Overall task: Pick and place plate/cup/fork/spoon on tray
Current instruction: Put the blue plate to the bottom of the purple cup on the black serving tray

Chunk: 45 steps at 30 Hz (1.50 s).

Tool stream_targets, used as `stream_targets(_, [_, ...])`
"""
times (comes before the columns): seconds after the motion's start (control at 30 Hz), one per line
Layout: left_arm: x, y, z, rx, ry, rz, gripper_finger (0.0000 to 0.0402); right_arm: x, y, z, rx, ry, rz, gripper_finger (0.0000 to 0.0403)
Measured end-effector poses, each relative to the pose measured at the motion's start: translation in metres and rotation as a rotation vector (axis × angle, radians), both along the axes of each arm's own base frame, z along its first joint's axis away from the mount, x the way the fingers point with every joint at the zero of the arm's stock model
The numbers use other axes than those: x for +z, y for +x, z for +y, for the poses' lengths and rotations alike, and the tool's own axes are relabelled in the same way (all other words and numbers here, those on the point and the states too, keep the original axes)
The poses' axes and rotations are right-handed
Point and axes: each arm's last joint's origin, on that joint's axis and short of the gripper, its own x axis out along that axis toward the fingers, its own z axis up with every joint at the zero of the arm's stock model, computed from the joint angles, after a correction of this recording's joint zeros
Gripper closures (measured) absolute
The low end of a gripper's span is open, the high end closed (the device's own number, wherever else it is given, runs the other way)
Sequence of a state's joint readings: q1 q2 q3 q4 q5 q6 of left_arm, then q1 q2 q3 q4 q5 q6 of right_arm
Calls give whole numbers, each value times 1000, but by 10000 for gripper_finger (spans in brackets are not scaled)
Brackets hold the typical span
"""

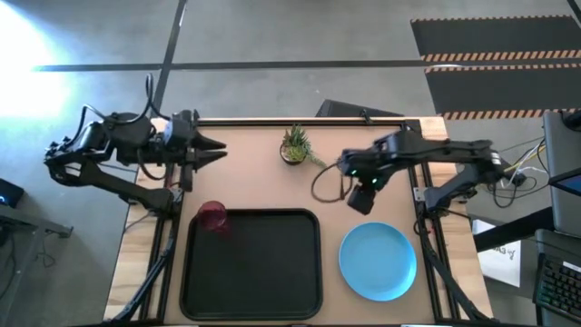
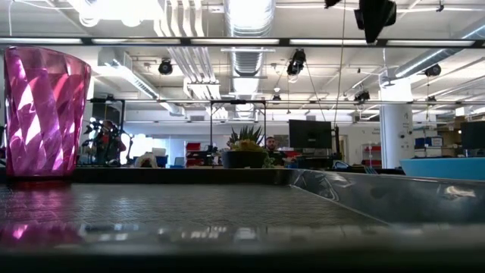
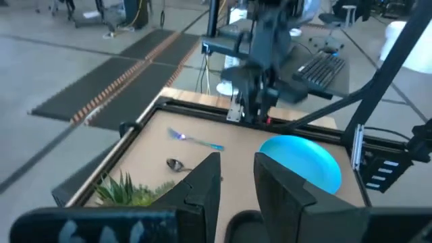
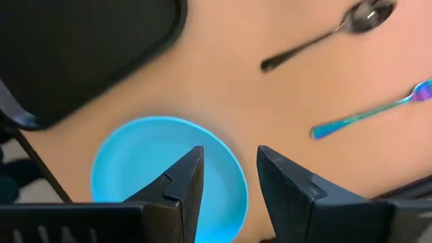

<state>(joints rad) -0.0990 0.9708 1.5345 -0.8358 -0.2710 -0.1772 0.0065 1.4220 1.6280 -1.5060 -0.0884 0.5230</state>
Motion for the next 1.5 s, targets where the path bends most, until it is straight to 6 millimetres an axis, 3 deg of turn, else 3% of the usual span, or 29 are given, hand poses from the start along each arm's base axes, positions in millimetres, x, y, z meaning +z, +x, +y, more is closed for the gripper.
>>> stream_targets(0.3, [-1,-4,0,-2,8,12,329,-62,26,20,96,72,308,254])
stream_targets(0.6, [-4,4,0,-3,4,35,329,-116,16,45,206,86,509,207])
stream_targets(0.97, [-10,21,-2,0,-5,78,329,-145,11,42,218,105,182,204])
stream_targets(1.27, [-12,25,-3,13,-47,81,329,-165,-18,27,196,153,165,204])
stream_targets(1.5, [-11,25,-3,26,-89,70,329,-177,-30,22,197,165,82,204])
